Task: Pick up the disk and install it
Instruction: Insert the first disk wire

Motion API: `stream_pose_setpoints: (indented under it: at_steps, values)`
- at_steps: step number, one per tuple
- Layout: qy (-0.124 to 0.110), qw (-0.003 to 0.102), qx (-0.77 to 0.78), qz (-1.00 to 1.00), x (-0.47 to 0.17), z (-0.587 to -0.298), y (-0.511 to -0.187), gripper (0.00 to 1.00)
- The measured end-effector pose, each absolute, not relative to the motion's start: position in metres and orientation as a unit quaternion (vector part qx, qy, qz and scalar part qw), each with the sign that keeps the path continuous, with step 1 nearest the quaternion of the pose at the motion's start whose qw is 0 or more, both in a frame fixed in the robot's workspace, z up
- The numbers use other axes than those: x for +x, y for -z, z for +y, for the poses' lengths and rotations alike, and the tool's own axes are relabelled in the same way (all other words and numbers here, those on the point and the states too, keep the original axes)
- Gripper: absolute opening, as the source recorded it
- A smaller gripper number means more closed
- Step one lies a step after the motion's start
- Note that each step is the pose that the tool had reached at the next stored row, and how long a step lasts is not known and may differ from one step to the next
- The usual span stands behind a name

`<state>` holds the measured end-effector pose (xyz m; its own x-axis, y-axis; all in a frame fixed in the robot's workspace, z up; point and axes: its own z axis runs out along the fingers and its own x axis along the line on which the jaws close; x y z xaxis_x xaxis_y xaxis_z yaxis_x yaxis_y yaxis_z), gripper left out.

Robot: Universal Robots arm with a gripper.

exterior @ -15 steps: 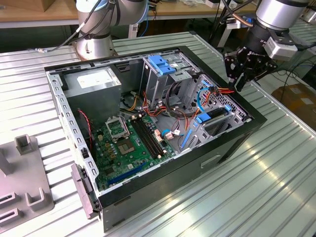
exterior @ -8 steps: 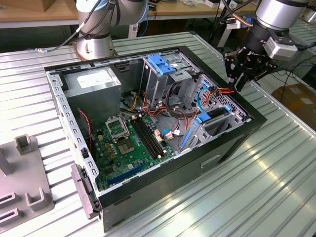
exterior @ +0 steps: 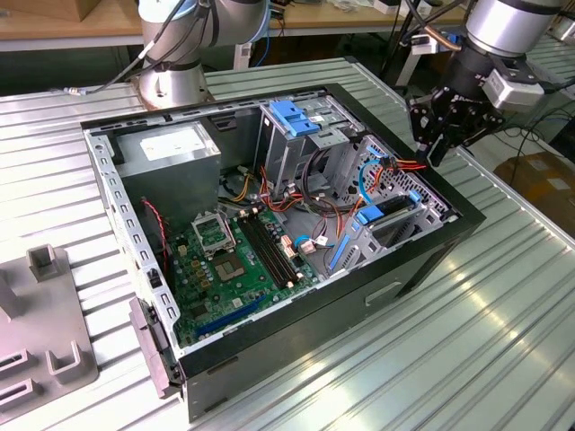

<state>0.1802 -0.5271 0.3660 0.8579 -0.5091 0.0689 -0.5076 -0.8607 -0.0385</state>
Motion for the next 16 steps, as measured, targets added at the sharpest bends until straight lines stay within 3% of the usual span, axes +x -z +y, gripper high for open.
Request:
stream_pose_setpoints:
  at_steps: [5, 6, 16]
  values:
    - [0.038, 0.009, -0.964, 0.264, 0.18, -0.527, -0.365, 0.3]
    - [0.039, 0.009, -0.964, 0.264, 0.18, -0.527, -0.365, 0.17]
    - [0.039, 0.008, -0.959, 0.28, 0.18, -0.527, -0.376, 0.17]
